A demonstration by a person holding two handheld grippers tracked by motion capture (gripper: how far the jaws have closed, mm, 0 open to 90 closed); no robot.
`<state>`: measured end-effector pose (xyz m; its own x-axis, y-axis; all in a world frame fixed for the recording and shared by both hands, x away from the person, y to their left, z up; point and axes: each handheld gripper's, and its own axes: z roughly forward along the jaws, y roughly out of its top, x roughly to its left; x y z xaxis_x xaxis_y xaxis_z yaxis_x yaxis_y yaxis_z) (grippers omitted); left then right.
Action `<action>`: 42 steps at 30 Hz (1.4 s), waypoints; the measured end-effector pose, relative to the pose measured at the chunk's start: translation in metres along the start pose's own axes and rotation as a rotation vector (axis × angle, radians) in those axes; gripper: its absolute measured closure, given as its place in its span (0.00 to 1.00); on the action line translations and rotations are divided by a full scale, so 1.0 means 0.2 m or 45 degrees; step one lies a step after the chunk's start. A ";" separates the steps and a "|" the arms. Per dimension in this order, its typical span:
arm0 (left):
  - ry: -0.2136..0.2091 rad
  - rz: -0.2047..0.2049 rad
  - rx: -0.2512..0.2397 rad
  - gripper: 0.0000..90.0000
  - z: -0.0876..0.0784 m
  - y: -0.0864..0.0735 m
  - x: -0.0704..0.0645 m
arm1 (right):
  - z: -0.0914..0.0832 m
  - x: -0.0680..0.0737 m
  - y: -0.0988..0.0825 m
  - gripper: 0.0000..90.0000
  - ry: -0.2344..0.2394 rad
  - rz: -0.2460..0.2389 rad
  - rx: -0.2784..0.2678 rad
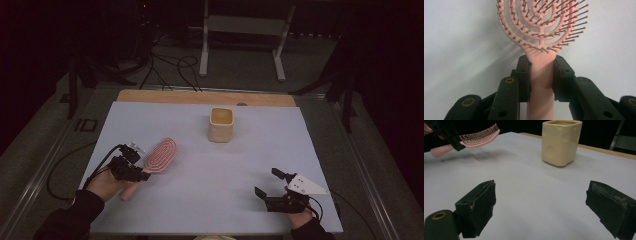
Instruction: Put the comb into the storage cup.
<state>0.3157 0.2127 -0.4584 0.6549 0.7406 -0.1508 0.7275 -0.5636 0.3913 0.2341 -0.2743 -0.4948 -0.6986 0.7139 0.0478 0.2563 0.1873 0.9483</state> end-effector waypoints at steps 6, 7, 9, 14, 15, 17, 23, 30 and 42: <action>0.005 -0.014 -0.090 0.79 -0.02 0.01 -0.02 | 0.00 0.00 0.00 0.10 0.003 0.000 -0.002; 0.006 -0.012 -0.125 0.79 -0.03 0.02 -0.03 | 0.00 0.00 0.00 0.10 0.002 -0.001 -0.003; -0.001 -0.014 -0.147 0.79 -0.03 0.02 -0.04 | 0.00 0.00 0.00 0.10 0.002 0.003 -0.001; -0.005 0.002 -0.195 0.79 -0.03 0.04 -0.07 | 0.00 0.00 0.00 0.10 0.003 0.001 -0.002; -0.002 -0.001 -0.208 0.79 -0.03 0.05 -0.07 | 0.00 0.00 0.00 0.10 0.003 0.001 0.000; -0.011 0.007 -0.237 0.79 -0.02 0.06 -0.08 | 0.00 0.00 0.00 0.10 0.002 -0.002 0.000; -0.021 0.027 -0.300 0.79 0.00 0.09 -0.12 | 0.00 0.00 0.00 0.10 0.002 0.001 -0.001; -0.040 0.027 -0.357 0.79 0.02 0.11 -0.14 | 0.00 0.00 0.00 0.10 0.005 0.000 0.001; -0.085 0.053 -0.493 0.79 0.06 0.15 -0.20 | 0.01 0.00 0.00 0.10 0.002 0.003 0.001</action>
<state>0.3149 0.1619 -0.4521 0.7033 0.6873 -0.1816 0.5775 -0.4035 0.7097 0.2345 -0.2730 -0.4951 -0.6988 0.7135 0.0508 0.2589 0.1861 0.9478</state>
